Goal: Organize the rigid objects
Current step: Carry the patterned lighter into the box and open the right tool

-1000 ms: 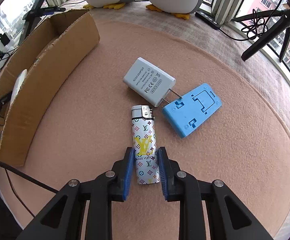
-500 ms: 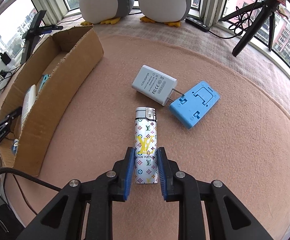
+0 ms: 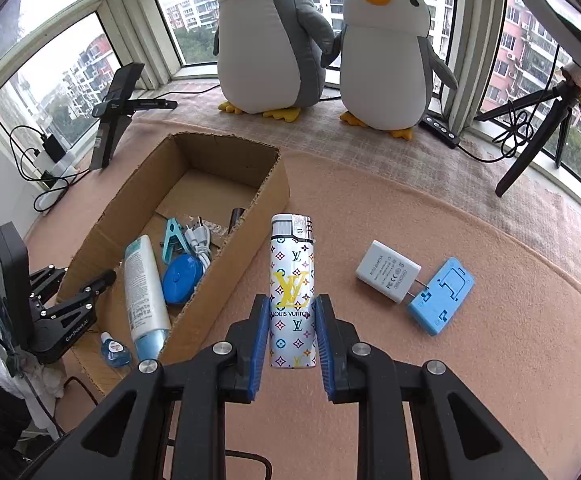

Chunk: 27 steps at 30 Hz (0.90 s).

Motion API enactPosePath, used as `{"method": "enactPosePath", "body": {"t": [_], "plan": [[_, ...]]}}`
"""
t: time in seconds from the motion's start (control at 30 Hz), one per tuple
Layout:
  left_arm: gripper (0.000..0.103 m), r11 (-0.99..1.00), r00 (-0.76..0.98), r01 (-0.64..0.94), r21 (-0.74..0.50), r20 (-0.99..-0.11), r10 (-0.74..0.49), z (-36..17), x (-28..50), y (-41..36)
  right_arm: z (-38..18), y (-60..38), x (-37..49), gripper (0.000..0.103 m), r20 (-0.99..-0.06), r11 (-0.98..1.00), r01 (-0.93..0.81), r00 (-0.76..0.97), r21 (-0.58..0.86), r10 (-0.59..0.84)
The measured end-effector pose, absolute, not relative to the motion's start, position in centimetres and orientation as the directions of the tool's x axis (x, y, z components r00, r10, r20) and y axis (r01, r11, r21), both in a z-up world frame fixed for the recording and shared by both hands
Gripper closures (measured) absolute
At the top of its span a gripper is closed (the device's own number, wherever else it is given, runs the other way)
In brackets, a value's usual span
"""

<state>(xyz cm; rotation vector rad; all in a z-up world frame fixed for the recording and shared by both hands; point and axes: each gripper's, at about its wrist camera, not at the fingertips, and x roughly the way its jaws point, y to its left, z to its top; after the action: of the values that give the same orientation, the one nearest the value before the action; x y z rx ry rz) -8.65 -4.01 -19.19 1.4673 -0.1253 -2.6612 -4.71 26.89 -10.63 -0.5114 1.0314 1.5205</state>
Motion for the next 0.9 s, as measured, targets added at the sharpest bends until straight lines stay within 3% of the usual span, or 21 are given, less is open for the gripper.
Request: {"method": "enactPosePath", "body": {"t": [0.8, 0.83, 0.87, 0.9], "plan": [[0.076, -0.992, -0.531, 0.048, 0.118, -0.838, -0.125, -19.3, -8.6, -3.9, -9.8, 36.0, -12.4, 0.081, -0.765, -0.038, -0.942, -0.293, 0.332, 0.573], [0.076, -0.992, -0.531, 0.048, 0.118, -0.838, -0.125, -19.2, -8.6, -4.0, -9.7, 36.0, -12.3, 0.070, -0.763, -0.036, -0.943, -0.290, 0.331, 0.577], [0.076, -0.992, -0.531, 0.048, 0.118, -0.838, -0.126, -19.2, -8.6, -3.9, -9.6, 36.0, -12.2, 0.048, -0.760, -0.027, -0.946, -0.277, 0.324, 0.588], [0.076, -0.992, -0.531, 0.047, 0.118, -0.838, -0.125, -19.2, -8.6, -3.9, -9.4, 35.9, -12.1, 0.035, -0.756, -0.013, -0.949, -0.259, 0.315, 0.601]]}}
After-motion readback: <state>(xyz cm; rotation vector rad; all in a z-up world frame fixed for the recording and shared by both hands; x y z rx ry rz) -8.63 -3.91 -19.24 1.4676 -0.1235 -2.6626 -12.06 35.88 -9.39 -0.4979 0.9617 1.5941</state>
